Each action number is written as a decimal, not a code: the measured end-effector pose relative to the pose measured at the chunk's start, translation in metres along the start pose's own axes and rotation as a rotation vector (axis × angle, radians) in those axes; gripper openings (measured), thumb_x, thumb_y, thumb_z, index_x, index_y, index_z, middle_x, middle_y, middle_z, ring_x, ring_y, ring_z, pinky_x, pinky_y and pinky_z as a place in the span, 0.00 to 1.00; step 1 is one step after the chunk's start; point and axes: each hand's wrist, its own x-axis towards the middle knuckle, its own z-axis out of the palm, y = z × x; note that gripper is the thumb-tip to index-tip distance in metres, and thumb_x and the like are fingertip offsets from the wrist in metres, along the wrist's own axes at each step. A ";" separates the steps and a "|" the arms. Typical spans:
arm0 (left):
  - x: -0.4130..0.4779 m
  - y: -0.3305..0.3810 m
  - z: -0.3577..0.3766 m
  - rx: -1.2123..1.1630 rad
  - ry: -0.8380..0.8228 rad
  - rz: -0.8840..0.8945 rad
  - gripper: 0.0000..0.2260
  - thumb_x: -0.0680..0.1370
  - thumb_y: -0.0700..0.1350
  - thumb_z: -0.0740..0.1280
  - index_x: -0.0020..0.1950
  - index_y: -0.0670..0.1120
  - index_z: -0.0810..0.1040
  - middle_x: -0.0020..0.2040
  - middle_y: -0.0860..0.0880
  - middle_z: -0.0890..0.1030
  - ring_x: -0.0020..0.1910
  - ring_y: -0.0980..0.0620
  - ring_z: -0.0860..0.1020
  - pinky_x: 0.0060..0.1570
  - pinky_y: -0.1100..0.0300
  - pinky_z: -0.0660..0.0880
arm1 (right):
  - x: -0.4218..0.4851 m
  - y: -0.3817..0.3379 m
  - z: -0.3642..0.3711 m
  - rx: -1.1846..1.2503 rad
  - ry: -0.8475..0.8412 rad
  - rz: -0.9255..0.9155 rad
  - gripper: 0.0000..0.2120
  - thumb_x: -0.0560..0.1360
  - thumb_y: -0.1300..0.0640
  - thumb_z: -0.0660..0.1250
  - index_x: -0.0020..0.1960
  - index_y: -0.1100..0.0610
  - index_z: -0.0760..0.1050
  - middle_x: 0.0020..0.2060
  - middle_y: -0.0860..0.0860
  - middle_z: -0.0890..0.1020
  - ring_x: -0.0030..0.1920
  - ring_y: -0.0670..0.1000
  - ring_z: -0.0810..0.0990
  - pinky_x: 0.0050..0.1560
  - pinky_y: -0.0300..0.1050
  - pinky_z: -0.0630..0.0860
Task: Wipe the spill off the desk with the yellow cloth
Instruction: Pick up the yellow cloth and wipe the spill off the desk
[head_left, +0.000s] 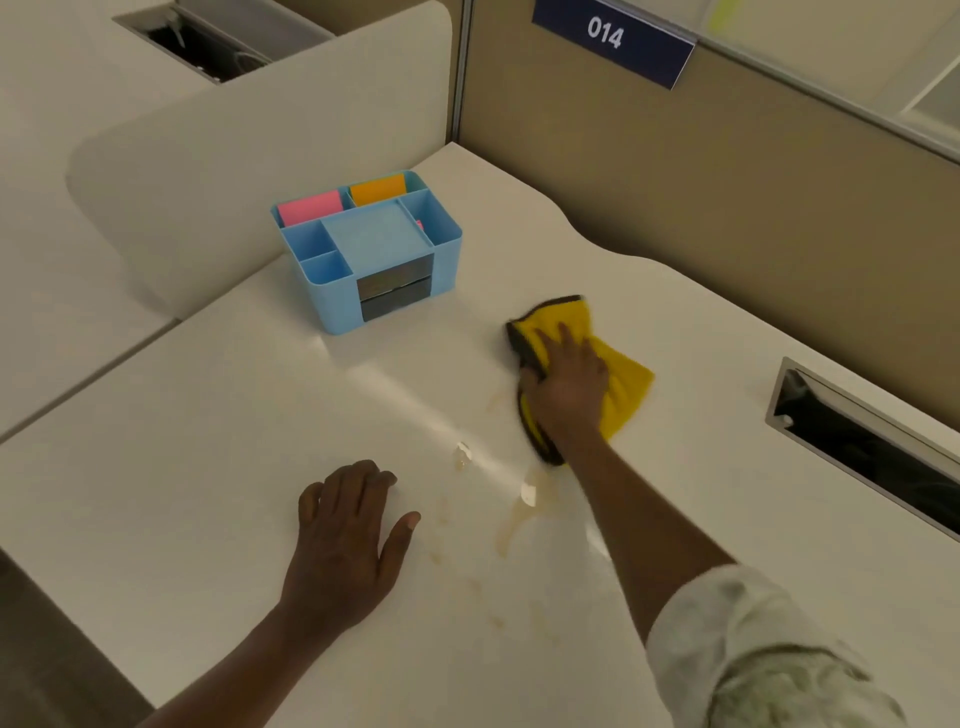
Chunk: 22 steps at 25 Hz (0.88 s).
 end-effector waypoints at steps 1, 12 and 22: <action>-0.001 0.000 0.000 -0.001 -0.001 -0.005 0.19 0.81 0.56 0.58 0.61 0.45 0.77 0.58 0.46 0.77 0.58 0.43 0.76 0.58 0.49 0.68 | -0.023 -0.015 0.004 0.001 -0.066 -0.196 0.28 0.74 0.43 0.61 0.73 0.46 0.72 0.76 0.53 0.69 0.73 0.65 0.67 0.70 0.63 0.63; 0.000 0.001 -0.002 0.015 -0.009 -0.005 0.20 0.82 0.57 0.57 0.61 0.44 0.77 0.59 0.46 0.78 0.59 0.43 0.76 0.58 0.48 0.69 | -0.013 -0.020 0.000 0.011 -0.031 0.009 0.29 0.75 0.41 0.58 0.74 0.46 0.69 0.77 0.54 0.67 0.75 0.65 0.63 0.73 0.64 0.57; 0.001 0.002 -0.002 0.031 0.025 0.001 0.19 0.82 0.56 0.57 0.61 0.43 0.76 0.58 0.45 0.77 0.57 0.42 0.76 0.57 0.48 0.67 | -0.026 0.104 -0.036 -0.002 0.051 -0.028 0.29 0.73 0.40 0.59 0.72 0.47 0.72 0.74 0.53 0.72 0.71 0.65 0.71 0.70 0.63 0.66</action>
